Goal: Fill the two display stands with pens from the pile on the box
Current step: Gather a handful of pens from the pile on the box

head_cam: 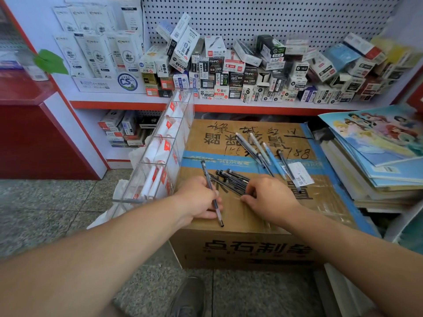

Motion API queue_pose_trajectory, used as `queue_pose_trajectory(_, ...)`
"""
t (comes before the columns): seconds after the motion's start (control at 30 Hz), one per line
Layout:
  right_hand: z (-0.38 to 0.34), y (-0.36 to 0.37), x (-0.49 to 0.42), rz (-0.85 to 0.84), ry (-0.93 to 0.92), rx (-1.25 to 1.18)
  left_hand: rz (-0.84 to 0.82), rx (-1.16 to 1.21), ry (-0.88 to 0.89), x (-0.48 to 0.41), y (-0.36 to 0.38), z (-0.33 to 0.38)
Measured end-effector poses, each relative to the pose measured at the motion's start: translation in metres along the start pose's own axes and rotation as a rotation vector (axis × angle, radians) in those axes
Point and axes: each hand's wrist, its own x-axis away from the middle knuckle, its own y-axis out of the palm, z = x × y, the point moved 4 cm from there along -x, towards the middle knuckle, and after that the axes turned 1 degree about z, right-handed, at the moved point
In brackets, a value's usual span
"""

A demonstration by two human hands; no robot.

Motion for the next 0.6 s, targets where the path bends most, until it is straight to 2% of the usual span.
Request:
queue_pose_trajectory(0.13, -0.002, 0.002, -0.003, -0.059, 0.069, 0.007, -0.005, 0.022, -0.011, -0.001, 0.002, 0.001)
queue_pose_trajectory(0.3, -0.004, -0.009, 0.007, -0.021, 0.124, -0.279, -0.016, 0.099, -0.001, -0.001, 0.003, 0.003)
queue_pose_trajectory(0.6, -0.017, -0.006, 0.021, -0.066, -0.002, -0.483, -0.087, 0.212, 0.086, 0.005, 0.009, 0.011)
